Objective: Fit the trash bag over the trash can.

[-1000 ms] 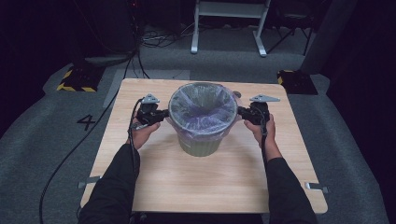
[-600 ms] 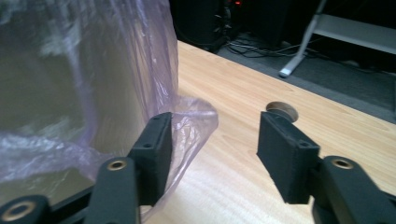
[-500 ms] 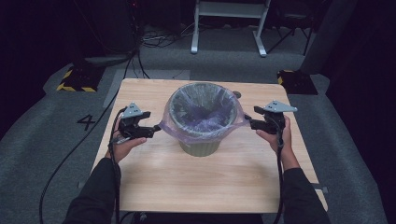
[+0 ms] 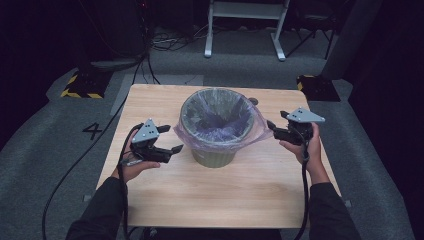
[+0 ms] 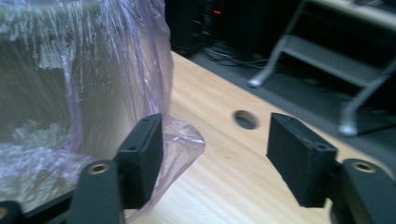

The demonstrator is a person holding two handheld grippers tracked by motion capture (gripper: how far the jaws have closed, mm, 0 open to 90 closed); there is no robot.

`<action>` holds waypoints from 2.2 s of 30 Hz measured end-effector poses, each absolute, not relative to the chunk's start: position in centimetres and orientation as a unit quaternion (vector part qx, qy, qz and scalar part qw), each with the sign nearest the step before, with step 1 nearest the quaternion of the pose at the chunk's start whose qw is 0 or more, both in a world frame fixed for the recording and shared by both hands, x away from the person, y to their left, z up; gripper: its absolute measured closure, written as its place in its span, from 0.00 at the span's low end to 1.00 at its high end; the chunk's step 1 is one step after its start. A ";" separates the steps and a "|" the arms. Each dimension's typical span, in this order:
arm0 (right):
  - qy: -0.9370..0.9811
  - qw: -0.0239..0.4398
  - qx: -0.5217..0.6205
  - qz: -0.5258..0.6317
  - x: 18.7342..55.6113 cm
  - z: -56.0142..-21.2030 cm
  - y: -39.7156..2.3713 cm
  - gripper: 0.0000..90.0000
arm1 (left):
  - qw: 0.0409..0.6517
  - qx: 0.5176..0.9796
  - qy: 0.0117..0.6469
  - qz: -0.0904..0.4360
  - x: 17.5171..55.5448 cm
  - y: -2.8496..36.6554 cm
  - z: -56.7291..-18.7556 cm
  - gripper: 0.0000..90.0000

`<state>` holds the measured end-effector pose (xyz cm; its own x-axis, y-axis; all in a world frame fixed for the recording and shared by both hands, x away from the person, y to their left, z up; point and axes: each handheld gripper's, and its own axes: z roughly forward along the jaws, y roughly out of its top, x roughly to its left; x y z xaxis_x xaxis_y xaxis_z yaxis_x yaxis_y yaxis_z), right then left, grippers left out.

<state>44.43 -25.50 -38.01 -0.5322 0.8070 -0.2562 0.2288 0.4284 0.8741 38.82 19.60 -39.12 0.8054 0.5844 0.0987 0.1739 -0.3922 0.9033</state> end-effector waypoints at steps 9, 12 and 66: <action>0.740 0.373 0.351 0.436 43.5 -37.2 -26.6 0.44 | 0.502 0.812 0.218 0.200 39.1 19.2 -38.8 0.69; 0.735 0.327 0.341 0.487 43.2 -36.6 -27.4 0.39 | 0.498 0.815 0.220 0.201 39.4 19.2 -39.0 0.77; 0.831 0.217 0.165 0.485 40.4 -38.9 -21.5 0.95 | 0.459 0.852 0.182 0.173 39.6 17.7 -41.7 1.00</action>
<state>40.35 -21.45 -38.92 -0.8512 0.4854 -0.1996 0.0646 0.4745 0.8779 39.57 17.72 -41.72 0.8738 0.4696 0.1265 0.1524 -0.5114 0.8457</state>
